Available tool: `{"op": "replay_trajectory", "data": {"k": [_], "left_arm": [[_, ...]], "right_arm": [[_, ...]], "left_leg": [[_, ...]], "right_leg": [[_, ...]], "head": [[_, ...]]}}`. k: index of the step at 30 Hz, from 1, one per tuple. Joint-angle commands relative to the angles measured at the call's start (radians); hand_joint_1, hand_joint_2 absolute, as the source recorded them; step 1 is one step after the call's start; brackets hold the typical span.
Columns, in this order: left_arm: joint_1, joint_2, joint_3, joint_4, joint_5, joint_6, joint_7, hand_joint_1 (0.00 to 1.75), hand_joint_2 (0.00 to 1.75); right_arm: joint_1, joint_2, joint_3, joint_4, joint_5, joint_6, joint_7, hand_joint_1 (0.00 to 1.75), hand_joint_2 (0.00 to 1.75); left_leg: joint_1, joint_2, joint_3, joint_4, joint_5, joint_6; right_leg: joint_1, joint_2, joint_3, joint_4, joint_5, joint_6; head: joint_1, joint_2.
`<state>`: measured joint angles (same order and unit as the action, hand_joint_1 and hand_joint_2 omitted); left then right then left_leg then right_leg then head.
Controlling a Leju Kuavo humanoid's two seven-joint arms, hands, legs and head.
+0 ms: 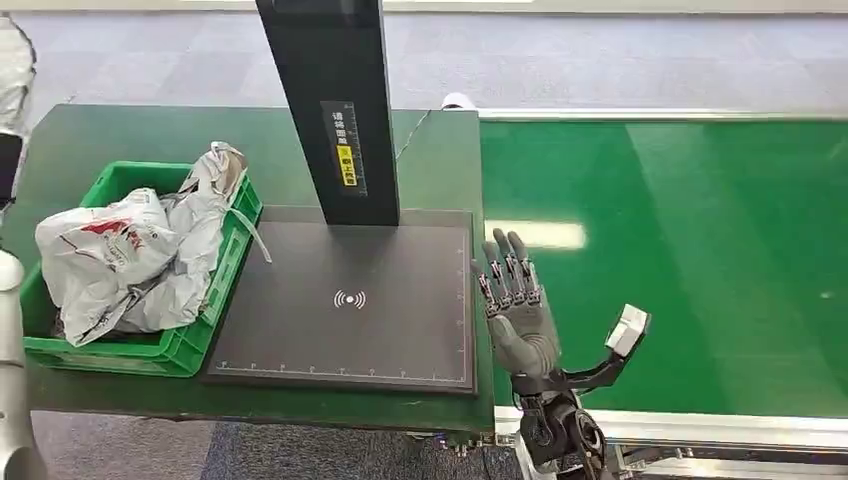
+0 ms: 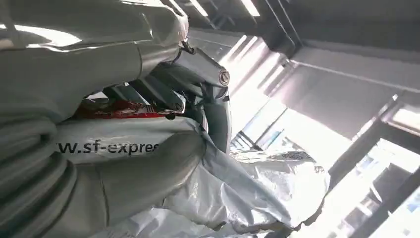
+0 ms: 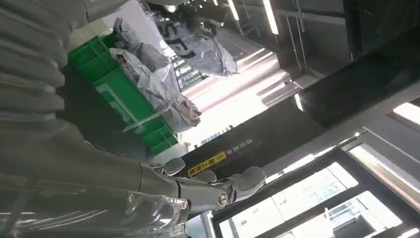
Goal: Moved the parcel from conveyor to table for the left to box.
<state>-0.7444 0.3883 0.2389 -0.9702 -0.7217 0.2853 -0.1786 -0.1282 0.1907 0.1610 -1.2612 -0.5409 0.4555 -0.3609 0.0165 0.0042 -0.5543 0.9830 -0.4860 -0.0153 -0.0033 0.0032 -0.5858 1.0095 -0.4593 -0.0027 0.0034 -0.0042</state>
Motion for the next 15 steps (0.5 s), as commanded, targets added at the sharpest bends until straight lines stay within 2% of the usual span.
{"op": "replay_trajectory", "data": {"k": [1, 11, 15], "left_arm": [[-0.108, -0.052, -0.187, 0.197, -0.03, -0.008, 0.02, 1.75, 1.75], [-0.072, -0.032, -0.218, 0.163, 0.008, -0.071, 0.017, 1.75, 1.75], [-0.051, -0.014, -0.261, 0.139, -0.001, -0.145, 0.049, 1.75, 1.75]], "right_arm": [[-0.015, -0.014, -0.02, 0.009, 0.005, -0.006, 0.015, 0.0, 1.75], [-0.026, -0.012, -0.03, 0.014, 0.012, 0.0, 0.019, 0.0, 1.75], [-0.025, -0.015, -0.037, 0.016, 0.018, 0.005, 0.015, 0.0, 1.75]], "left_leg": [[0.0, -0.004, 0.0, -0.001, 0.001, 0.001], [0.0, -0.001, 0.0, -0.001, 0.001, 0.001], [0.0, -0.001, 0.0, -0.001, 0.001, 0.001]], "right_leg": [[0.0, -0.005, 0.002, -0.001, 0.0, 0.001], [0.0, -0.001, 0.0, -0.001, 0.0, 0.0], [0.0, -0.001, 0.001, -0.001, 0.0, 0.001]], "head": [[0.0, 0.0], [0.0, 0.0], [0.0, 0.0]]}}
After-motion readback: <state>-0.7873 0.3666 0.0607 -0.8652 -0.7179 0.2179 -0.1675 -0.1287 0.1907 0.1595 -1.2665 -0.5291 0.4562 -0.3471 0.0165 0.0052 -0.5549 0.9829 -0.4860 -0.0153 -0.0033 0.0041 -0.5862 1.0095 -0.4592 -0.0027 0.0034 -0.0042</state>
